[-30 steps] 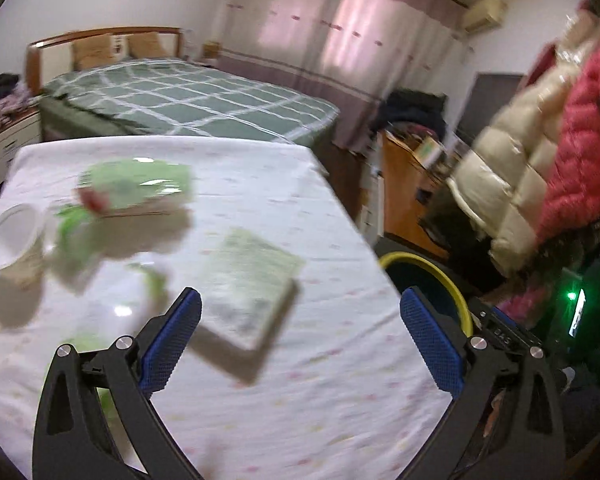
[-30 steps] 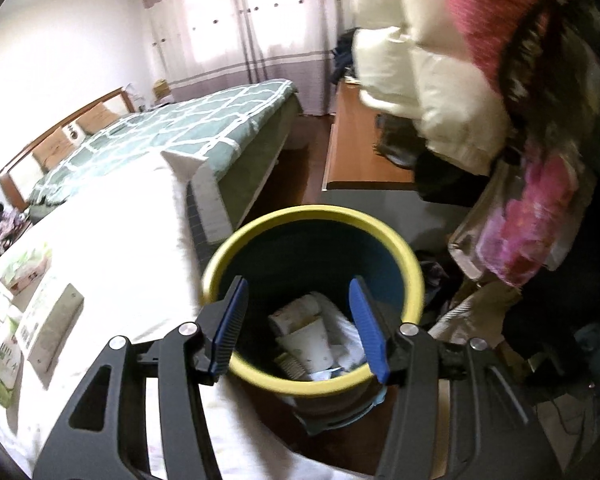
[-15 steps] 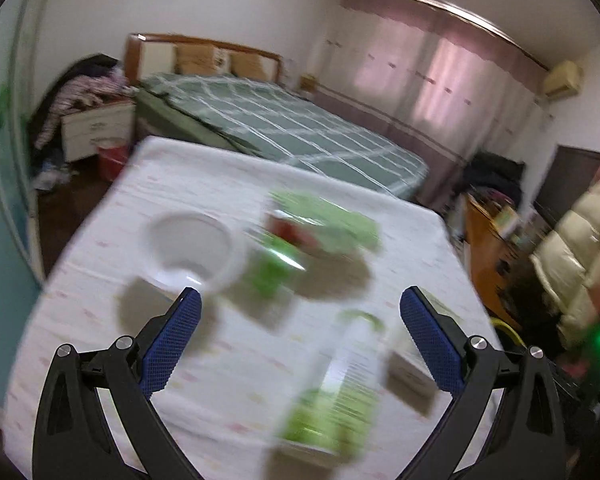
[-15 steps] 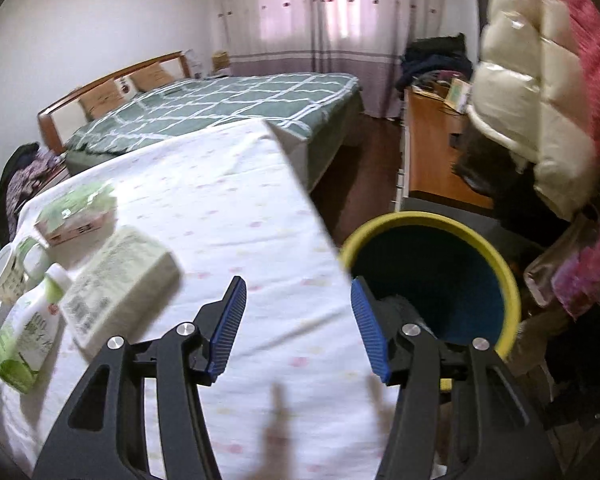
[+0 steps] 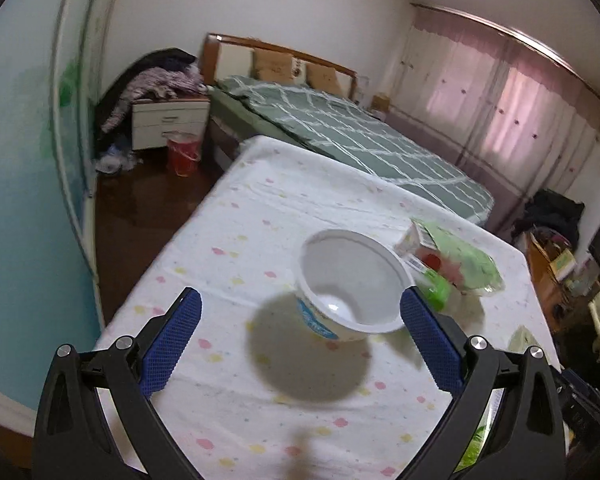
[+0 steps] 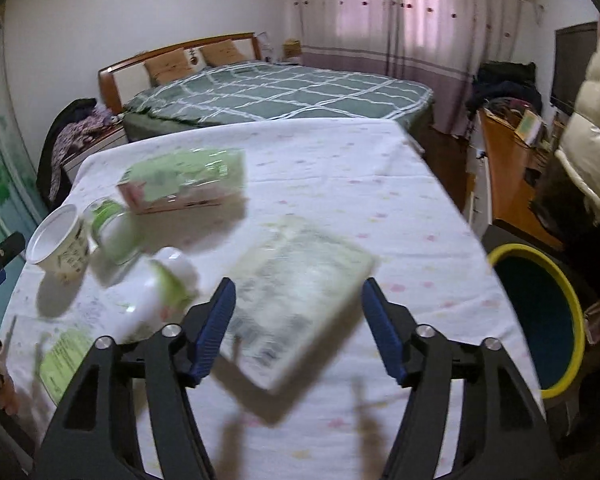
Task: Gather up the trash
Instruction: 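Move the right tool back over the table to the green plastic bag, then close the right tool on the green plastic bag and lift it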
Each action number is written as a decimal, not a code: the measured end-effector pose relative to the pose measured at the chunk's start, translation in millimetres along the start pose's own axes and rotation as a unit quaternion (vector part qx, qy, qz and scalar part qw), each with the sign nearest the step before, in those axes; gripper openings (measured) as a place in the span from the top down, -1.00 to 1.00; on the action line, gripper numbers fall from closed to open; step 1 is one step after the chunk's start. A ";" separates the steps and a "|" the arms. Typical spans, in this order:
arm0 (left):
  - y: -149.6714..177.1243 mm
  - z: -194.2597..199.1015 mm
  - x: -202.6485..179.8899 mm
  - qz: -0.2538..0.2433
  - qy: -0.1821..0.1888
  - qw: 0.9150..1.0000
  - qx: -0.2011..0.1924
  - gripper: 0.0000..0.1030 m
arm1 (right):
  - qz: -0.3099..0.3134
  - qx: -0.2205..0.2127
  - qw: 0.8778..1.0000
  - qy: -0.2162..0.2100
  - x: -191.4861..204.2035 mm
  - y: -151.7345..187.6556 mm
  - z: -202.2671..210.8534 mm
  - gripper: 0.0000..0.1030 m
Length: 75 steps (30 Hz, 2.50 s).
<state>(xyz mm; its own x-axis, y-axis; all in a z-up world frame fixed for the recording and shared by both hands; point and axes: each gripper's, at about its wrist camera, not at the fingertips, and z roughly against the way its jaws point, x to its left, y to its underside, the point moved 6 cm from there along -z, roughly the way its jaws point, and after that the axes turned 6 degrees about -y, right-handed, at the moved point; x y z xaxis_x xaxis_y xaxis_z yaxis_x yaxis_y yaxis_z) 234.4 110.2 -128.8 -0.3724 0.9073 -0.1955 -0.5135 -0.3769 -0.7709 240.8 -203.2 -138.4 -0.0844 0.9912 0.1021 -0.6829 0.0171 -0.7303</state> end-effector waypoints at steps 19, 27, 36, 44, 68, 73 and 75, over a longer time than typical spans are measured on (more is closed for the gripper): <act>2.5 13.1 8.2 0.019 -0.050 0.998 -0.025 -0.90 | 0.066 0.005 0.996 -0.059 84.9 -108.7 -79.4 -0.28; 6.3 5.8 4.6 0.010 -0.049 0.999 -0.009 -0.90 | 0.074 0.043 0.995 -0.052 84.8 -101.4 -115.5 -0.29; 14.8 -1.4 -9.1 -0.023 -0.050 0.998 0.008 -0.90 | 0.067 0.054 0.994 -0.071 80.4 -102.3 -114.8 -0.02; 17.3 -2.7 -14.0 -0.026 -0.044 0.999 0.011 -0.90 | 0.042 0.047 0.996 -0.056 60.9 -106.8 -114.9 0.76; 15.6 20.7 -36.4 -0.072 -0.040 0.996 -0.038 -0.90 | 0.008 -0.021 0.998 -0.052 30.7 -140.9 -57.3 0.97; 7.9 30.4 -32.1 -0.075 -0.066 0.992 -0.075 -0.90 | 0.000 -0.031 0.998 -0.057 18.0 -144.3 -32.7 0.97; 6.5 34.3 -34.8 -0.082 -0.068 0.991 -0.086 -0.90 | -0.002 -0.044 0.998 -0.049 3.9 -137.4 -14.2 0.97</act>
<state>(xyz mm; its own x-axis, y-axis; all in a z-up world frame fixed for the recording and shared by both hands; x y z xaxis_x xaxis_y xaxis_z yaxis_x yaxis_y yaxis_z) 217.5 69.7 -106.3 -0.4023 0.9154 0.0158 -0.4408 -0.1786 -0.8796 344.7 -199.8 -47.2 -0.1562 0.9735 0.1673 -0.6166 0.0362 -0.7864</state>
